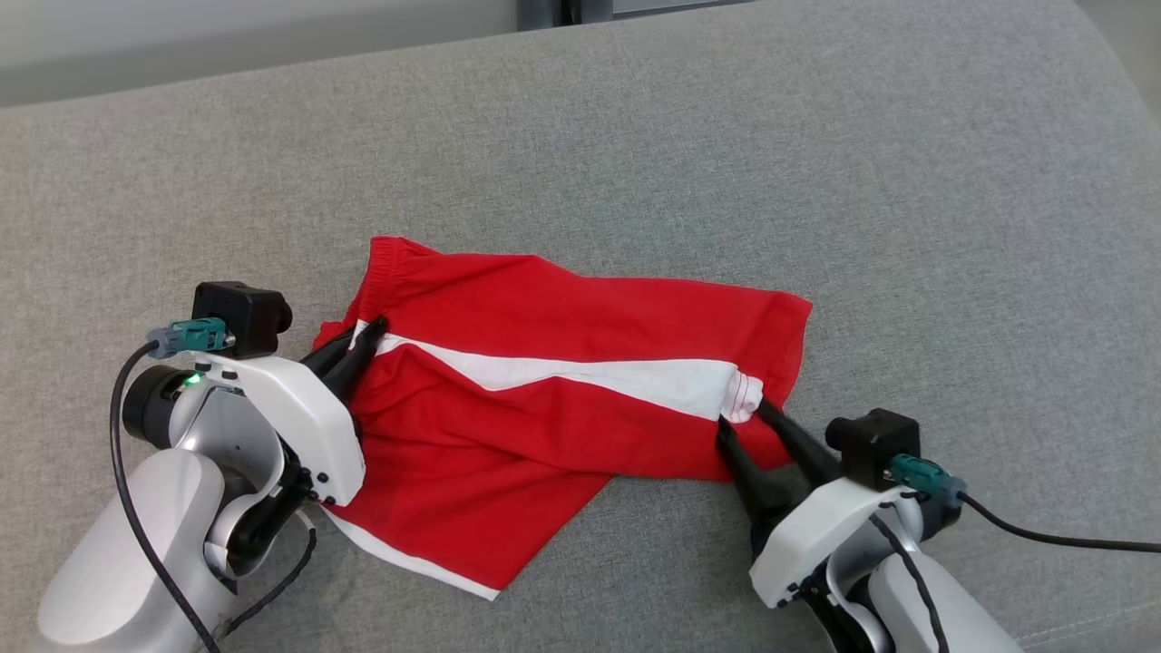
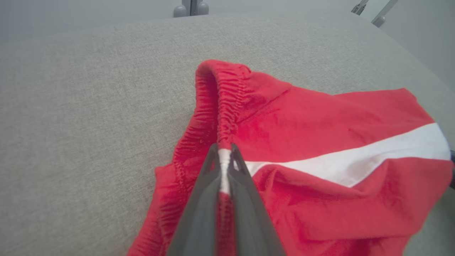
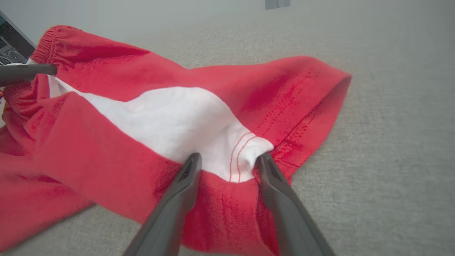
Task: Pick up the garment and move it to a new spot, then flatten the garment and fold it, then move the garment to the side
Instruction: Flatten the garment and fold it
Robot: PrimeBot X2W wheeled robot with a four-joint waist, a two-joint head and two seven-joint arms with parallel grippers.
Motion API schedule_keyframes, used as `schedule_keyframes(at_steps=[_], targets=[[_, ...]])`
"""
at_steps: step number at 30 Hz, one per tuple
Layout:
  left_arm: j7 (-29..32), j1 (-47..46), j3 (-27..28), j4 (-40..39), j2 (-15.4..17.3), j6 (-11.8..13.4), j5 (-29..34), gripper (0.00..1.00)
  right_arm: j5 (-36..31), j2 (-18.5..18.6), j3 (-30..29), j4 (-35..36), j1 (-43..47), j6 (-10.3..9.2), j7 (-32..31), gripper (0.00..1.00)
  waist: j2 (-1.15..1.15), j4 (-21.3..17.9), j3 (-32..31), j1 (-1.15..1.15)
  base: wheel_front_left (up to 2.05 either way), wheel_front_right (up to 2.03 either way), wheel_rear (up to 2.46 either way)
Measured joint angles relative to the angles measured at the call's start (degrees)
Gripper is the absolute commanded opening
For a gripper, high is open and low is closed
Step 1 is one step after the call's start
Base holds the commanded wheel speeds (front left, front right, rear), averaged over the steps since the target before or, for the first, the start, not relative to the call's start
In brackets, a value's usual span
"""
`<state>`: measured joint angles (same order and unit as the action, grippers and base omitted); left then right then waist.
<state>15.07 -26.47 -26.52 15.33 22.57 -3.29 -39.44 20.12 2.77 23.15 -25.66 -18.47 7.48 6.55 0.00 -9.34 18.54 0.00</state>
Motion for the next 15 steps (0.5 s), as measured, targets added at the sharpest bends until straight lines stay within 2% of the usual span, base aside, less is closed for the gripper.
schedule_keyframes(at_steps=[1,2,9,10,12,15], targets=[[-0.1,0.0,0.0,0.0,0.0,0.0,0.0,0.00,0.8,0.0,0.7,-0.5,-0.5,0.00,0.1,0.26,0.00,0.0,0.1,0.00,0.00,0.00,0.00],[-0.3,0.0,0.0,0.0,0.0,0.0,0.0,0.00,1.4,0.2,1.6,-0.9,-0.8,0.00,0.1,0.00,0.00,0.0,0.2,0.00,0.00,0.00,0.00],[-3.2,0.1,1.2,-1.1,0.4,0.7,0.2,0.00,2.6,2.6,2.2,0.8,-2.2,0.01,4.9,0.00,0.00,-0.2,-0.2,0.00,0.00,0.00,0.00],[-5.7,0.4,3.1,-4.6,0.4,1.5,-0.4,0.00,2.5,4.1,-0.4,5.2,-2.1,0.00,6.6,0.00,0.00,-0.1,-1.4,0.00,0.00,0.00,0.00],[-7.1,0.5,4.9,-8.5,0.6,2.4,-1.1,0.00,2.0,5.5,-2.7,9.4,-2.1,0.00,7.1,0.00,0.00,0.1,-2.5,0.00,0.00,0.00,0.00],[-9.9,1.1,8.9,-19.9,0.8,5.0,-2.4,0.00,1.2,7.7,-7.8,20.9,-2.1,0.01,7.2,0.00,0.00,1.3,-5.8,0.00,0.00,0.00,0.00]])
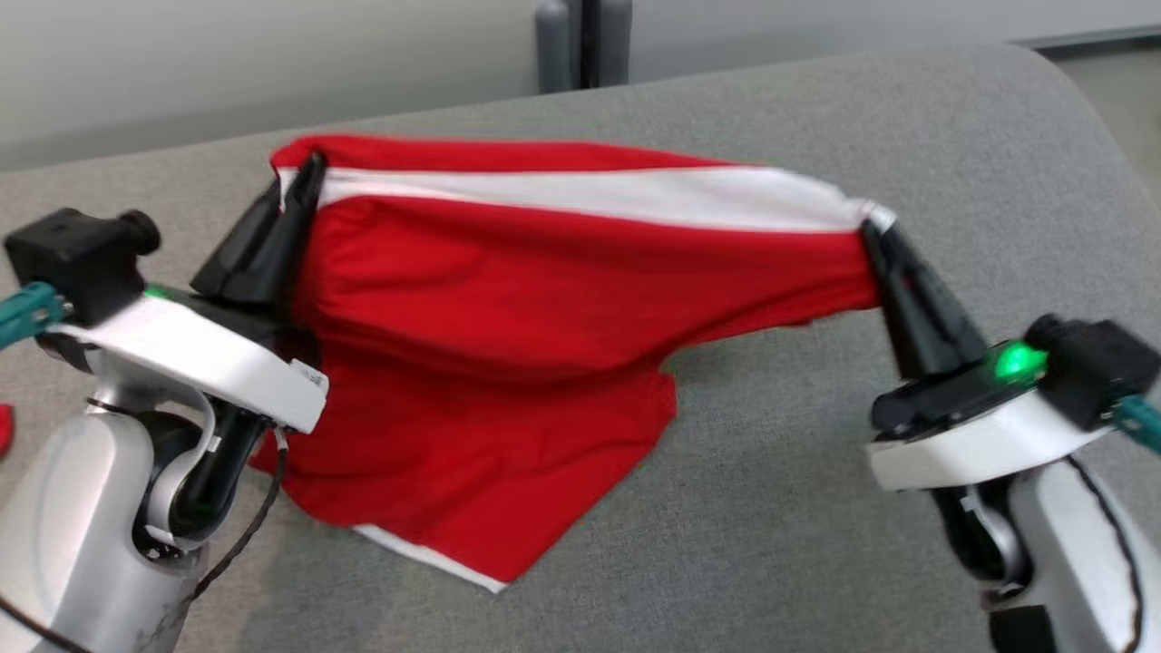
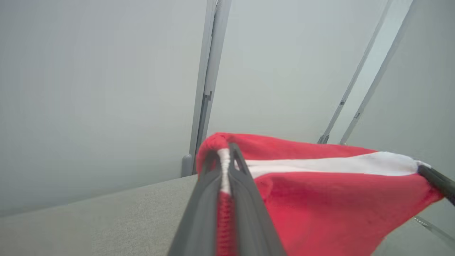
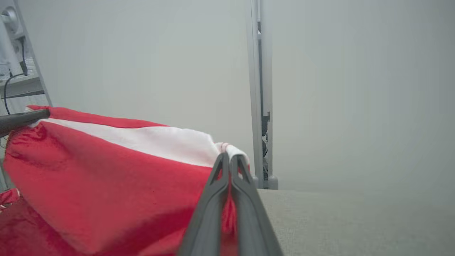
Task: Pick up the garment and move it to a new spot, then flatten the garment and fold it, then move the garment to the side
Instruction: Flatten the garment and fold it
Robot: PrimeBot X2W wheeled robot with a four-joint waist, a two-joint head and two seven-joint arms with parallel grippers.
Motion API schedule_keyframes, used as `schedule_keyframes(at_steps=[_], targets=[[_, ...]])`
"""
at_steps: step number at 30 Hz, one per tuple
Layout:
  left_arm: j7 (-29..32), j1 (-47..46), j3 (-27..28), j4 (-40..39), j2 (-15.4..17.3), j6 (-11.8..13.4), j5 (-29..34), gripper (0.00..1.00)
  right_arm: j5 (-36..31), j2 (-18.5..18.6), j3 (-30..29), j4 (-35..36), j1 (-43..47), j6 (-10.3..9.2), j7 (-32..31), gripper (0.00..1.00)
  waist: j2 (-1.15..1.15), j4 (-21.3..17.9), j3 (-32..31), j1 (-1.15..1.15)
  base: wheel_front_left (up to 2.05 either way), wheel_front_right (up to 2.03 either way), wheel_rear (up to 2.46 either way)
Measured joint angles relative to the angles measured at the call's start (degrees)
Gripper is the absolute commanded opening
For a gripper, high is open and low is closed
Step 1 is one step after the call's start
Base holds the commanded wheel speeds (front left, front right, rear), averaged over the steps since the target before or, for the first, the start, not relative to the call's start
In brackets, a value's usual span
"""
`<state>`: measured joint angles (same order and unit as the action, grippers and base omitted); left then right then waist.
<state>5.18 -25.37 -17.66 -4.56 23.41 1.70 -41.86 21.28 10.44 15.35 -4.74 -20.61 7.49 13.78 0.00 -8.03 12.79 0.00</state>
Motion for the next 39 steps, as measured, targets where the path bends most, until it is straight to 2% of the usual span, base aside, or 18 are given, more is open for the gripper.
schedule_keyframes(at_steps=[5,7,8,11,17,21,28,29,34,36,39], targets=[[-0.7,-1.1,1.4,-6.4,-0.1,1.5,0.0,0.00,-0.3,1.6,-2.8,6.5,-0.9,0.01,-1.7,0.00,0.00,1.0,-2.0,0.00,0.00,0.00,0.00],[-0.5,-2.5,2.1,-10.1,0.1,2.4,0.5,0.00,-0.7,2.6,-5.0,11.3,-2.3,0.00,-3.2,0.00,0.00,1.8,-3.2,0.00,0.00,0.00,0.00],[-0.2,-3.9,2.6,-13.7,-0.1,3.4,0.6,0.00,-1.2,2.9,-6.9,16.2,-3.6,0.01,-5.2,0.00,0.00,2.3,-4.3,0.00,0.00,0.00,0.00],[-0.1,-4.8,3.0,-16.3,-0.4,4.0,0.6,0.00,-1.8,2.9,-8.6,20.3,-4.1,0.00,-7.3,0.00,0.00,2.5,-4.9,0.00,0.00,0.00,0.00],[0.9,-5.1,3.0,-18.4,-0.4,5.0,0.4,0.00,-2.2,2.1,-9.8,23.7,-4.1,0.00,-10.1,0.00,0.00,2.5,-5.1,0.00,0.00,0.00,0.00],[1.7,-5.1,2.7,-17.5,-0.4,5.3,-0.1,0.00,-1.4,1.8,-9.5,22.2,-4.2,0.00,-11.4,0.00,0.00,2.4,-4.3,0.00,0.00,0.00,0.00],[2.6,-15.0,-0.1,0.1,-1.0,2.1,1.4,0.00,5.3,4.8,-4.5,5.9,-16.7,0.00,-10.6,0.00,0.00,2.7,0.2,0.00,0.00,0.00,0.00],[1.8,-19.8,-1.1,6.2,-2.1,0.9,2.5,0.00,6.4,5.2,-2.9,0.4,-21.5,0.01,-10.0,0.00,0.00,2.8,1.6,0.00,0.00,0.00,0.00],[-1.7,-32.8,-3.5,22.5,-5.1,-1.5,6.3,0.00,8.6,5.4,0.5,-12.9,-34.6,0.02,-6.7,0.00,0.00,3.5,5.3,0.00,0.00,0.00,0.00],[-4.9,-40.7,-4.0,31.5,-7.6,-2.8,7.7,0.00,6.8,4.6,0.4,-21.8,-42.3,0.02,-4.5,0.00,0.00,4.0,7.3,0.00,0.00,0.00,0.00],[-8.4,-49.4,-4.4,46.6,-9.5,-5.0,8.5,0.00,4.8,-0.5,0.5,-35.6,-53.2,0.08,-1.1,0.00,0.00,3.7,9.9,0.00,0.00,0.00,0.00]])
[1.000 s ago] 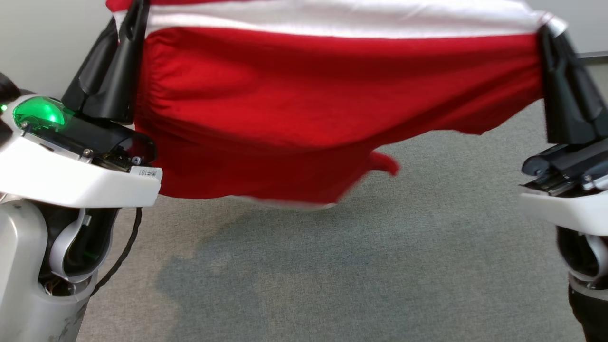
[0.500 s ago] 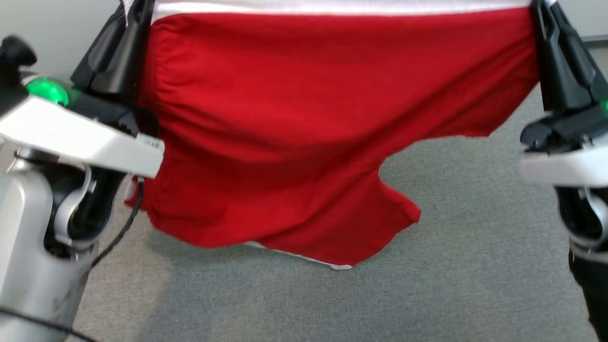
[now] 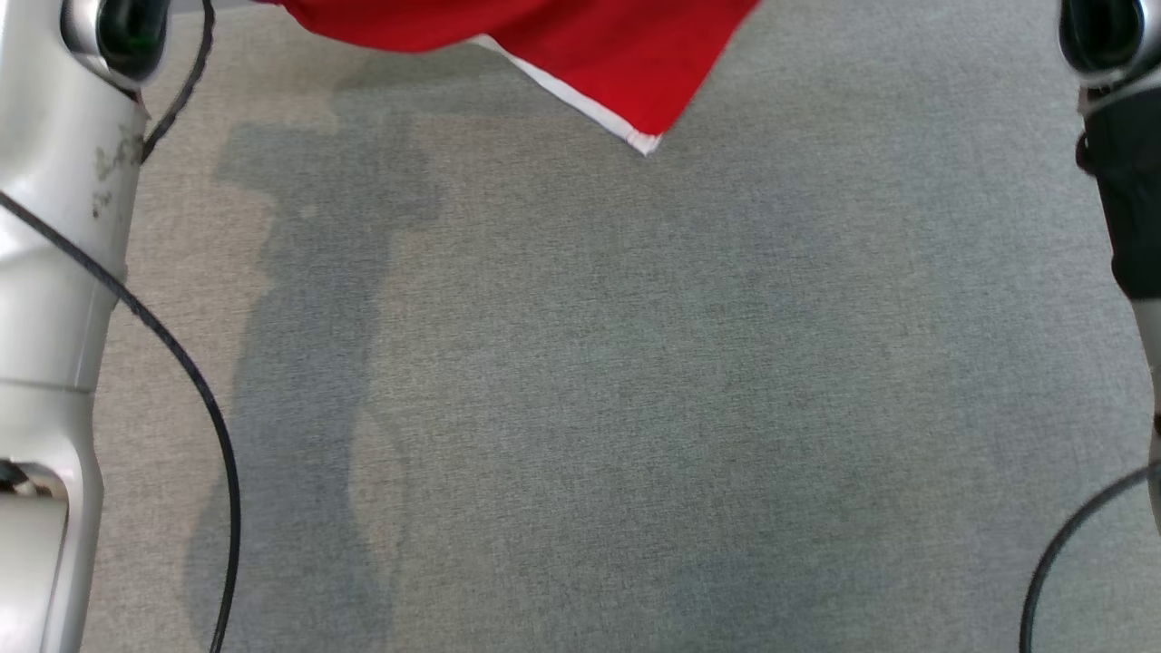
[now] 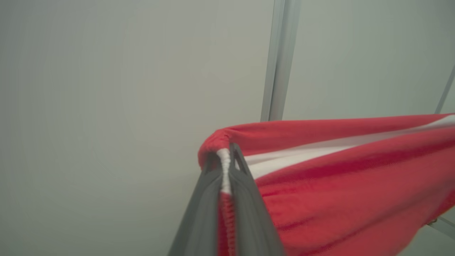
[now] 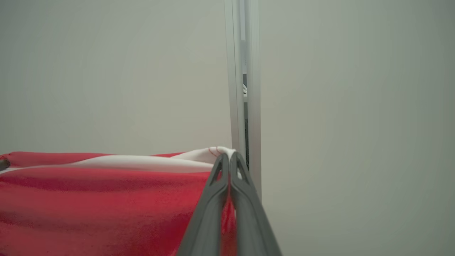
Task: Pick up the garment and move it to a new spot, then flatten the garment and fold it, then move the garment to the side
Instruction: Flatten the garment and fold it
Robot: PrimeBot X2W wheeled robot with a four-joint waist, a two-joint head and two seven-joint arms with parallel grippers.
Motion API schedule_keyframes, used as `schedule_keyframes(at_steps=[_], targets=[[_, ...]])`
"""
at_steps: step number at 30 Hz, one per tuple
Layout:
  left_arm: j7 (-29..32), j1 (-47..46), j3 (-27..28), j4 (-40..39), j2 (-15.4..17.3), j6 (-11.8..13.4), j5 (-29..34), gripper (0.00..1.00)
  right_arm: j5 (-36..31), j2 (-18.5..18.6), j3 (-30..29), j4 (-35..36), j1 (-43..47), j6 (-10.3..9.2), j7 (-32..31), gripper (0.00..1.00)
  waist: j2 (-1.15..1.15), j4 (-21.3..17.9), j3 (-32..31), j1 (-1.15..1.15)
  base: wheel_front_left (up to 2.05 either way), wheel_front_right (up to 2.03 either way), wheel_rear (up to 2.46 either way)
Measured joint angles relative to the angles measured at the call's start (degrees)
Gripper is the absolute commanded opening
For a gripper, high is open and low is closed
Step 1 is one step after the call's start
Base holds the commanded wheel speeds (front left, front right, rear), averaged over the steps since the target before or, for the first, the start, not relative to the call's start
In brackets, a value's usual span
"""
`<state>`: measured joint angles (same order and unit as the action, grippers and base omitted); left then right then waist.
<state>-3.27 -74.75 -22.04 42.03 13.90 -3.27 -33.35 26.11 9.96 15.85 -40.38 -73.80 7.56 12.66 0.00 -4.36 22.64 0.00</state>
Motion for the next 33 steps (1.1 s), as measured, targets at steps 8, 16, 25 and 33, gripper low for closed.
schedule_keyframes(at_steps=[8,16,25,33], targets=[[-8.4,-3.9,-2.0,14.1,-3.6,-3.5,-0.5,0.00,2.5,-3.7,5.0,-11.7,-5.9,-0.07,2.1,0.00,0.00,-0.3,2.0,0.00,0.00,0.00,0.00],[-11.5,12.4,-2.6,9.9,-5.0,-4.1,-1.7,0.00,12.2,-1.4,12.4,-3.6,11.3,-0.08,2.5,0.00,0.00,1.1,1.7,0.00,0.00,0.00,0.00],[-11.6,39.3,-0.1,-4.5,-3.8,-4.1,-0.8,0.00,15.8,3.1,15.2,9.3,38.2,-0.08,2.5,0.00,0.00,1.4,-2.3,0.00,0.00,0.00,0.00],[2.1,65.0,-2.2,-29.7,3.6,-0.5,-5.2,0.00,12.8,4.7,4.5,27.9,67.4,-0.08,-1.6,0.00,0.00,1.8,-8.9,0.01,0.00,0.00,0.00]])
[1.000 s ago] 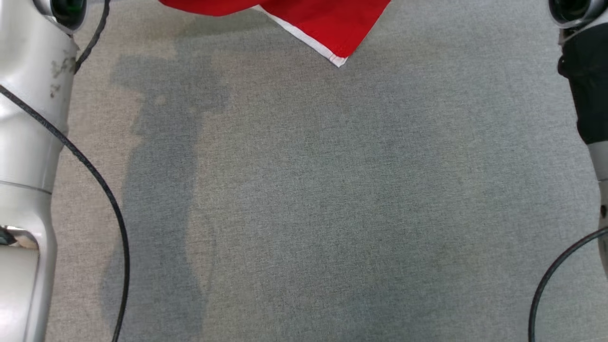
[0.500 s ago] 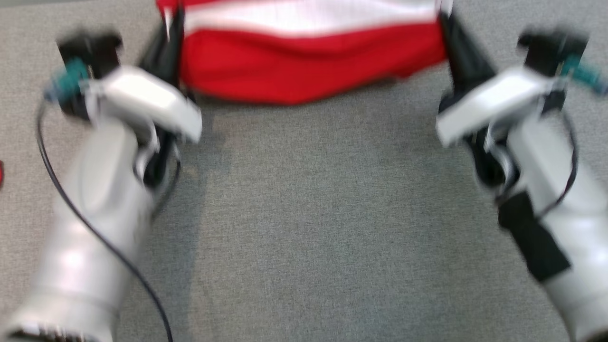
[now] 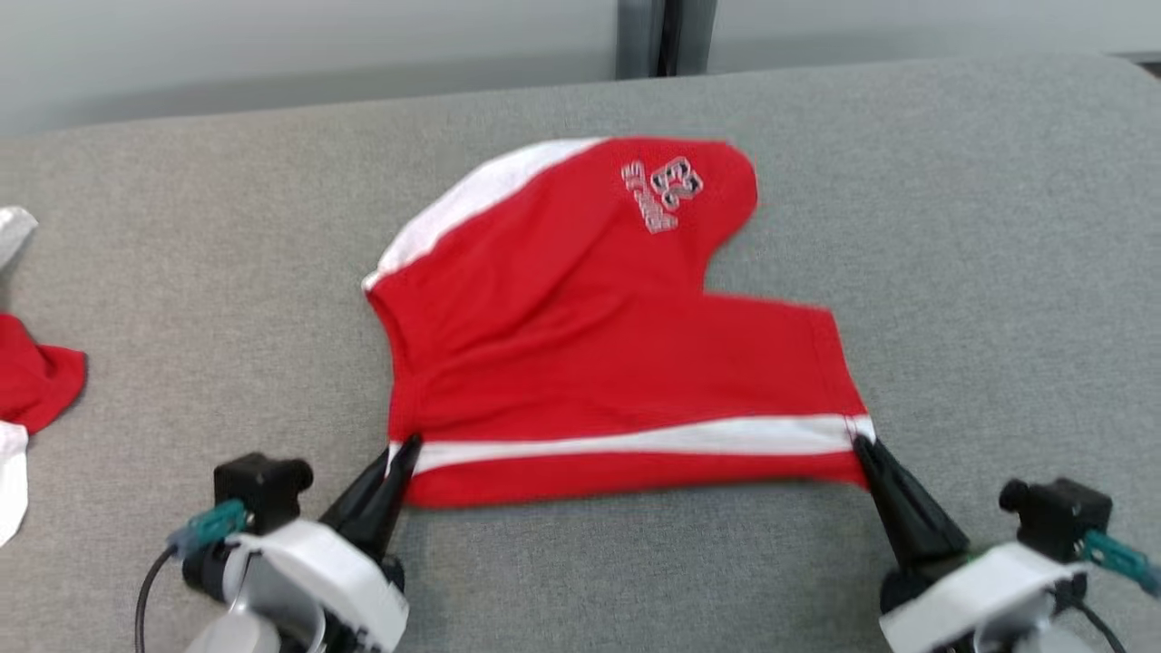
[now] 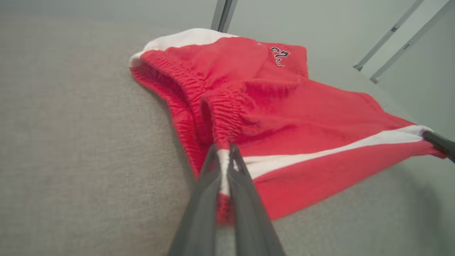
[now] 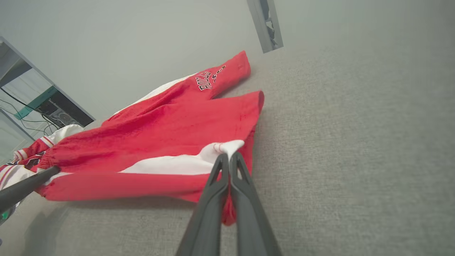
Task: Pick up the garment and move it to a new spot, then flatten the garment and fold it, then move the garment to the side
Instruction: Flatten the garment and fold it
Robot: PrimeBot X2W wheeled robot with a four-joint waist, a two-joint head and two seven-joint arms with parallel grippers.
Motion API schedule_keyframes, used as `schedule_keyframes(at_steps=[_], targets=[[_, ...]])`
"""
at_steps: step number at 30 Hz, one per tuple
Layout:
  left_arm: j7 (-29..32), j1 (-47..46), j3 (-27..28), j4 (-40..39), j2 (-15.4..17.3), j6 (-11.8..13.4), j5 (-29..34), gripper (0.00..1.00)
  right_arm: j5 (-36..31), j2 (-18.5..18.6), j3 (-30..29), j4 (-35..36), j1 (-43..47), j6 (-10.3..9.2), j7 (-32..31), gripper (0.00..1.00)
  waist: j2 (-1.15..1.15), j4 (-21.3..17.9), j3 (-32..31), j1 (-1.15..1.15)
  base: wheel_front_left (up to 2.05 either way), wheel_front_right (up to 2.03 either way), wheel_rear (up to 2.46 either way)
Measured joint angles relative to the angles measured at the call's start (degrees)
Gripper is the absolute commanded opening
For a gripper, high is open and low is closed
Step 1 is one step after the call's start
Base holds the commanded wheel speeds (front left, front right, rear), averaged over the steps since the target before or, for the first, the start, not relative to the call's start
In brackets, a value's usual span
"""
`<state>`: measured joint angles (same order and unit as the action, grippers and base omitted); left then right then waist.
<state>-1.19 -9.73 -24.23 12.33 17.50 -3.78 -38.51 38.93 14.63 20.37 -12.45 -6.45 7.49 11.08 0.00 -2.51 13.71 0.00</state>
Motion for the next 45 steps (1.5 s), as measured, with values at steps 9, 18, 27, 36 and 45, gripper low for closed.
schedule_keyframes(at_steps=[9,18,27,36,45], targets=[[9.9,14.2,2.0,-19.9,6.0,8.1,-3.3,0.00,-5.0,-4.1,-8.8,16.1,16.5,0.00,-14.1,0.00,0.00,-0.2,-3.8,0.00,0.00,0.00,0.00],[15.1,22.5,3.8,-33.2,10.3,14.2,-4.0,0.00,-10.5,-8.8,-16.8,33.0,26.5,0.01,-29.9,0.00,0.00,-0.1,-5.7,0.00,0.00,0.00,0.00],[15.3,18.9,4.6,-33.7,10.2,14.3,-4.0,0.00,-11.0,-8.7,-19.1,34.2,19.0,0.01,-30.5,0.00,0.00,0.7,-4.4,0.00,0.00,0.00,0.00],[15.6,4.9,4.6,-26.7,7.7,10.1,-5.1,0.00,-9.2,-1.2,-13.8,22.0,-3.8,0.01,-28.5,0.00,0.00,2.7,2.3,0.00,0.00,0.00,0.00],[14.5,-6.0,3.6,-15.8,3.2,6.8,-6.9,0.00,-4.4,5.5,-3.2,5.2,-25.3,0.01,-24.6,0.00,0.00,6.3,10.0,0.00,0.00,0.00,0.00]])
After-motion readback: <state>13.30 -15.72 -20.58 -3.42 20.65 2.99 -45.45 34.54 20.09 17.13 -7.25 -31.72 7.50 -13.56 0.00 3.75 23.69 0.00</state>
